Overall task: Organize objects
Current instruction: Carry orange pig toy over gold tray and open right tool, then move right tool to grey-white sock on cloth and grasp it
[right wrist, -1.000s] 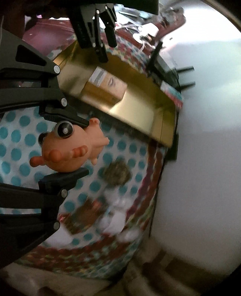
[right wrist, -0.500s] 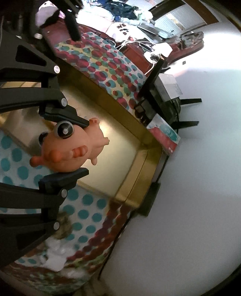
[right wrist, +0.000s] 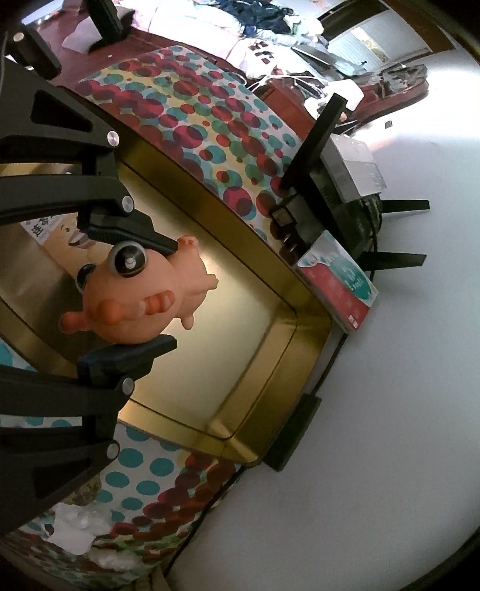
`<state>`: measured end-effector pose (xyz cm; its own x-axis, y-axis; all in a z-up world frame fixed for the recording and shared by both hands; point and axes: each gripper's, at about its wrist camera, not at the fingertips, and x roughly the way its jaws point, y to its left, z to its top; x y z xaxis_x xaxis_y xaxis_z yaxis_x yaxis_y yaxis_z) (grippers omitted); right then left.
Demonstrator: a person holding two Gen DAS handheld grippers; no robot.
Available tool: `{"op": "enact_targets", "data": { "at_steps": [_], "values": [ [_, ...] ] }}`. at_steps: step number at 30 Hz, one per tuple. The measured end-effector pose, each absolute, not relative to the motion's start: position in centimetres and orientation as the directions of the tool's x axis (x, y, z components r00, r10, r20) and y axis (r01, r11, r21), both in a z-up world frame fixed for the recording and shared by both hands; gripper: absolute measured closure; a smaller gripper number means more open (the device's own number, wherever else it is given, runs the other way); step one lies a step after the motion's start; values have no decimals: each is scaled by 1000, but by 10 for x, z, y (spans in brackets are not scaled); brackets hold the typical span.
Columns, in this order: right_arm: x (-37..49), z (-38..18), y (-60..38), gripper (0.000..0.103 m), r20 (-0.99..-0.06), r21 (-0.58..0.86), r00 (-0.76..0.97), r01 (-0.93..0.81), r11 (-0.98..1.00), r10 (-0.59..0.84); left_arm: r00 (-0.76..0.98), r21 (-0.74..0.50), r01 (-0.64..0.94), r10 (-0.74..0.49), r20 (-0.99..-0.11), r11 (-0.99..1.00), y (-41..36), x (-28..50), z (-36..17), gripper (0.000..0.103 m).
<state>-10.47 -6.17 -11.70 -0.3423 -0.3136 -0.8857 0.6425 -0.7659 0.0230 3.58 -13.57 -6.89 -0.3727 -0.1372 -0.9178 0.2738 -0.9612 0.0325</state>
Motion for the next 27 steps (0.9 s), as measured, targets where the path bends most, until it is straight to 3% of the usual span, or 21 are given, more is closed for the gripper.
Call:
{"op": "enact_targets", "data": {
  "at_steps": [20,27],
  "values": [
    [-106,-129,-65,58,-894,9,-346,621,-784,-284,-433,17,204,-106,-895,-979,-119,38,-47,47],
    [-103,-117,-59,45,-873,-2,-394,593,-806,-288,-457,8,163,-83,-886,-987,-114,35,-41,47]
  ]
}}
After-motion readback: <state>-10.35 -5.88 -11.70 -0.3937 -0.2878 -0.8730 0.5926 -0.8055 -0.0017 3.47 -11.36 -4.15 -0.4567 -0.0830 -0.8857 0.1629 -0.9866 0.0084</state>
